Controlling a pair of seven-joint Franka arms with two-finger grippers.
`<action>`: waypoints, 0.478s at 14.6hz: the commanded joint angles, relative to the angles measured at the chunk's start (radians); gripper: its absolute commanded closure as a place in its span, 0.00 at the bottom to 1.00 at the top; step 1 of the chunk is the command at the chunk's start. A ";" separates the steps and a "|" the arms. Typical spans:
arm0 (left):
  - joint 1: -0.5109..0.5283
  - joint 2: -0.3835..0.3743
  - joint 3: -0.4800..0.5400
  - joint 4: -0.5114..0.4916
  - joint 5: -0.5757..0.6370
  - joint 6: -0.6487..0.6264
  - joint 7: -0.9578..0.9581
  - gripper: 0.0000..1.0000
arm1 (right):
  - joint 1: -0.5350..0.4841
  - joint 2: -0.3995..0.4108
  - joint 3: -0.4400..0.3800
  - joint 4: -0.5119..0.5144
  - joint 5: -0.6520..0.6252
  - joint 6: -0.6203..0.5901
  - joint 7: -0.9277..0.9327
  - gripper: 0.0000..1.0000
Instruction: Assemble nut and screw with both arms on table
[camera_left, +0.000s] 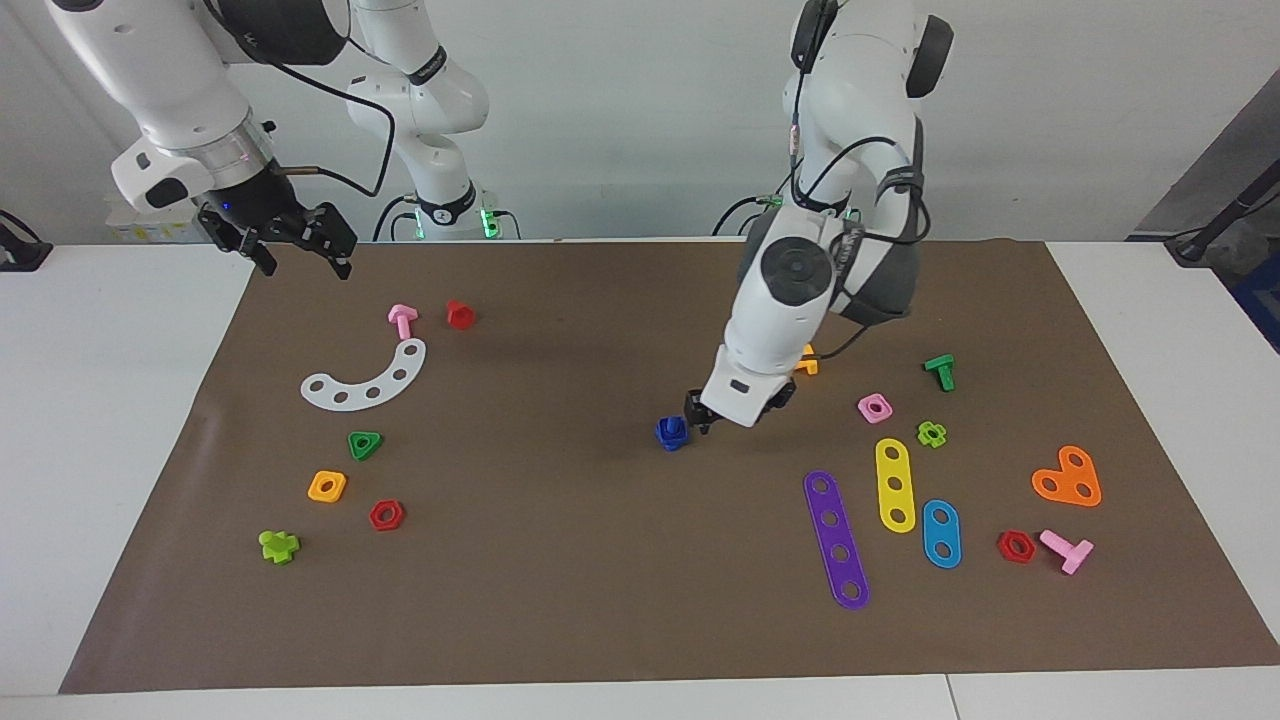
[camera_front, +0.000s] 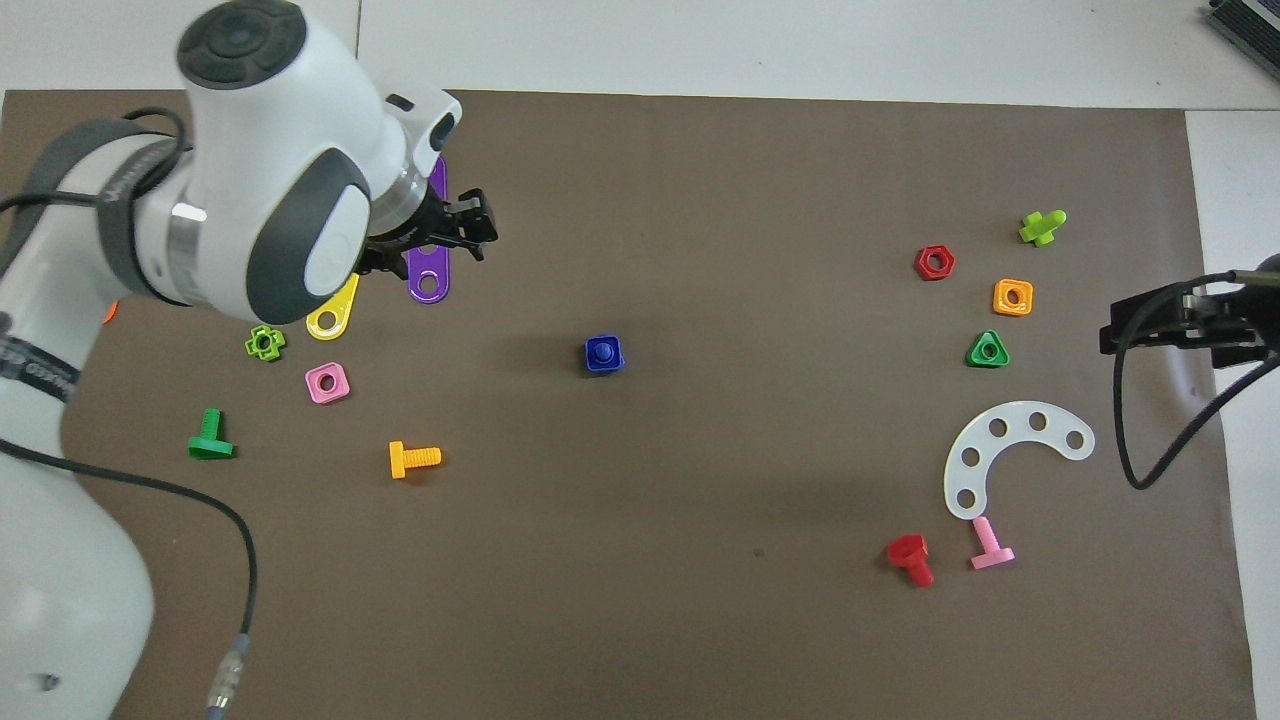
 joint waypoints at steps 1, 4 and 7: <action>0.098 -0.079 -0.005 -0.029 -0.019 -0.075 0.129 0.19 | -0.001 -0.024 0.010 -0.036 0.013 0.034 0.044 0.00; 0.202 -0.122 -0.002 -0.037 -0.009 -0.132 0.284 0.19 | 0.001 -0.027 0.014 -0.040 0.007 0.038 0.047 0.00; 0.293 -0.177 -0.002 -0.086 -0.007 -0.137 0.425 0.17 | 0.001 -0.027 0.020 -0.040 0.007 0.038 0.076 0.00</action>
